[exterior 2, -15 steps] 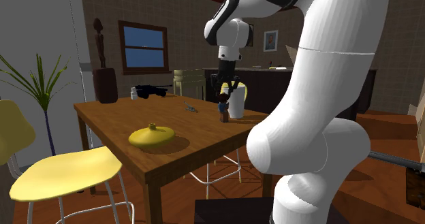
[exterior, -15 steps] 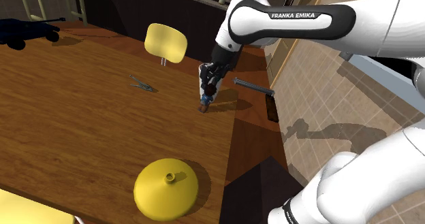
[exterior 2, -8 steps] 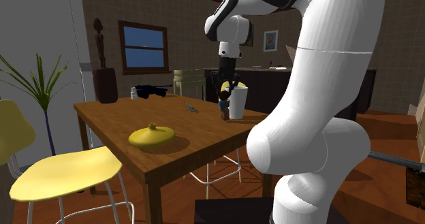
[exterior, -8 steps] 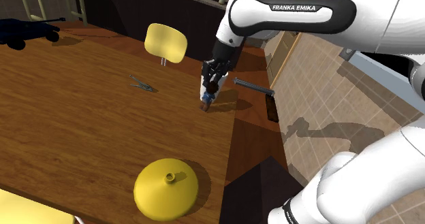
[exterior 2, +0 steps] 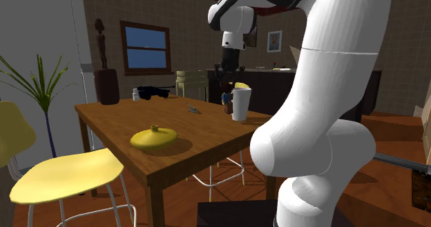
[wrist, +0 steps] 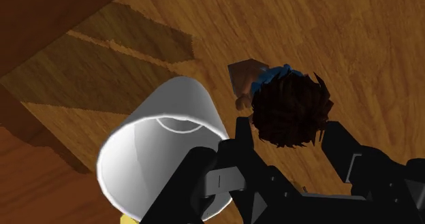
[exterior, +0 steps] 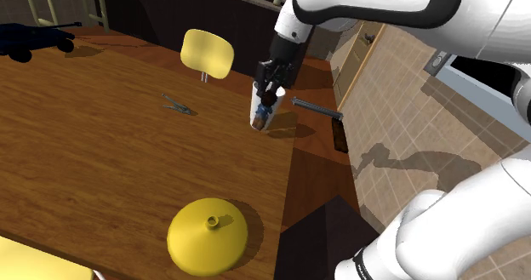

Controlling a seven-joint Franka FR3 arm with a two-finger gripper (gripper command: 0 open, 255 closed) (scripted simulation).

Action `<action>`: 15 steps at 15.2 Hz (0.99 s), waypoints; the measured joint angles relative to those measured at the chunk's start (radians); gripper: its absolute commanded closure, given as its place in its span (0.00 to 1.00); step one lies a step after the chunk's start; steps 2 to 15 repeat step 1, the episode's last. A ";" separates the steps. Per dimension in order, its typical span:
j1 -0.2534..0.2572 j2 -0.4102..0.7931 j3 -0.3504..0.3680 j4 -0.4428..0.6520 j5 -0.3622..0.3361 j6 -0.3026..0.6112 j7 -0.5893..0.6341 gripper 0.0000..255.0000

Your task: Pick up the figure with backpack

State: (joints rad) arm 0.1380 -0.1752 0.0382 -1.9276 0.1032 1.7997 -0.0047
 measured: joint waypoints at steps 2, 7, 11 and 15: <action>0.000 0.001 0.000 0.010 0.000 -0.010 0.001 1.00; 0.000 0.001 0.000 0.010 0.000 -0.010 0.001 1.00; 0.000 0.001 0.000 0.010 0.000 -0.010 0.001 1.00; 0.000 0.001 0.000 0.010 0.000 -0.010 0.001 1.00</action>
